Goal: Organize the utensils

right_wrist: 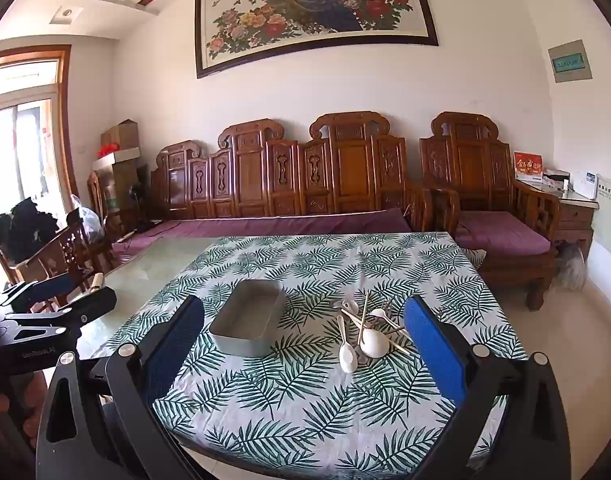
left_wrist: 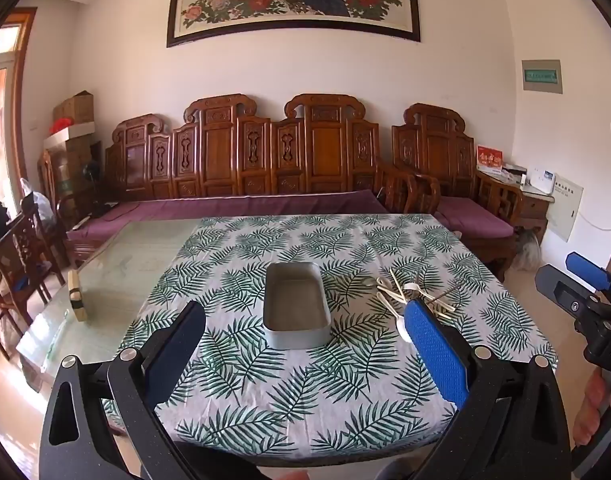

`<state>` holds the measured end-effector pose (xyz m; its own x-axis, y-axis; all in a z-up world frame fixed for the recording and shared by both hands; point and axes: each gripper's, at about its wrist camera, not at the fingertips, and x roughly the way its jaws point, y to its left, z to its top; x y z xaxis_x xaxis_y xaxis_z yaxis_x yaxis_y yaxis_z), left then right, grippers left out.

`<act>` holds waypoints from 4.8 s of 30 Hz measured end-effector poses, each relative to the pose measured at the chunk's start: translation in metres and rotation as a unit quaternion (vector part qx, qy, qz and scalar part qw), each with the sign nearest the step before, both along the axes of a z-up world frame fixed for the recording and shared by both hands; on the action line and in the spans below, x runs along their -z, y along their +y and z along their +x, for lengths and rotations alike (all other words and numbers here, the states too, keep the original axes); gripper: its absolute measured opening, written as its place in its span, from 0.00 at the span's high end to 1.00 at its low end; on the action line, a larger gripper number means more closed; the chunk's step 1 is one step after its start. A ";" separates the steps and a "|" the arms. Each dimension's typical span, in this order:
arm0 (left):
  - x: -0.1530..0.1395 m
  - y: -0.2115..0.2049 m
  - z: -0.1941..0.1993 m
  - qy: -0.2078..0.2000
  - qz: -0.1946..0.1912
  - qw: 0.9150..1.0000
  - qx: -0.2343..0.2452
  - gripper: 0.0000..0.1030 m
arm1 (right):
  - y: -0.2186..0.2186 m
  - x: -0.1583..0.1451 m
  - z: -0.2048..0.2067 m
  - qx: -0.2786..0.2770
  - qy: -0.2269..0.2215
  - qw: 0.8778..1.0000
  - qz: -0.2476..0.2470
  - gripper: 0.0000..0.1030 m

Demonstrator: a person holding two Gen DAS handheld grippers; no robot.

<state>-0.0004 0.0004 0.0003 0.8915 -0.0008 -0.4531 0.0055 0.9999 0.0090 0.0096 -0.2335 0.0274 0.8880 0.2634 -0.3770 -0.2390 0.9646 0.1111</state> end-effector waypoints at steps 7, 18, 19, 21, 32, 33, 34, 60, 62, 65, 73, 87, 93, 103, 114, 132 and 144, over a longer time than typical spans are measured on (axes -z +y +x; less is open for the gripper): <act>0.000 0.000 0.000 0.000 0.000 1.000 0.001 0.06 | -0.001 -0.001 0.000 0.000 -0.002 1.000 0.004 0.02; -0.004 -0.003 0.006 0.001 0.000 1.000 0.003 0.06 | 0.000 -0.001 -0.001 -0.001 -0.002 1.000 0.003 0.02; -0.008 -0.003 0.003 0.001 0.000 1.000 0.003 0.06 | 0.000 -0.001 -0.001 -0.001 -0.002 1.000 0.002 0.02; -0.009 -0.003 0.004 0.001 0.000 1.000 0.003 0.06 | 0.000 -0.001 -0.001 -0.001 -0.002 1.000 0.003 0.02; -0.011 -0.003 -0.002 -0.003 -0.002 1.000 0.004 0.06 | 0.000 -0.002 0.000 0.000 -0.004 1.000 0.004 0.02; -0.011 -0.003 -0.002 -0.003 -0.002 1.000 0.004 0.06 | 0.000 -0.002 0.001 0.000 -0.003 1.000 0.003 0.02; -0.011 -0.004 -0.002 -0.003 -0.002 1.000 0.004 0.06 | 0.000 -0.005 -0.001 0.000 -0.004 1.000 0.004 0.02; -0.015 -0.006 -0.005 -0.007 -0.001 1.000 0.008 0.06 | 0.001 -0.011 -0.005 -0.003 -0.006 1.000 0.007 0.02; -0.016 -0.006 -0.005 -0.007 -0.001 1.000 0.009 0.06 | 0.001 -0.010 -0.006 -0.003 -0.007 1.000 0.007 0.02; -0.019 -0.008 -0.006 -0.008 0.000 1.000 0.010 0.06 | 0.001 -0.010 -0.006 -0.003 -0.007 1.000 0.007 0.02; -0.022 -0.010 -0.006 -0.011 0.002 1.000 0.013 0.06 | 0.002 -0.011 -0.006 -0.003 -0.008 1.000 0.007 0.02; -0.019 -0.010 -0.002 -0.005 0.002 1.000 0.015 0.06 | 0.002 -0.014 -0.006 -0.002 -0.005 1.000 0.008 0.02; -0.002 -0.012 0.014 0.016 0.002 1.000 0.015 0.06 | -0.002 -0.010 0.002 -0.004 0.005 1.000 0.008 0.02; 0.031 -0.020 0.049 0.067 0.006 0.998 0.019 0.06 | -0.019 0.023 0.034 -0.003 0.024 1.000 0.005 0.02; 0.066 -0.036 0.099 0.115 0.016 0.990 0.074 0.06 | -0.043 0.071 0.087 0.019 0.070 0.997 -0.006 0.08; 0.143 -0.084 0.196 0.193 -0.003 0.971 0.142 0.06 | -0.076 0.151 0.211 0.002 0.162 0.987 -0.025 0.44; 0.221 -0.128 0.264 0.264 -0.027 0.951 0.157 0.25 | -0.079 0.206 0.265 -0.013 0.205 0.979 -0.011 0.51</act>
<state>0.2640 -0.1277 -0.2207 0.4916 -0.2658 -0.8292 0.2938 0.9471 -0.1294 0.2746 -0.3124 -0.1782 0.6538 0.2710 -0.7065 -0.2029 0.9623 0.1813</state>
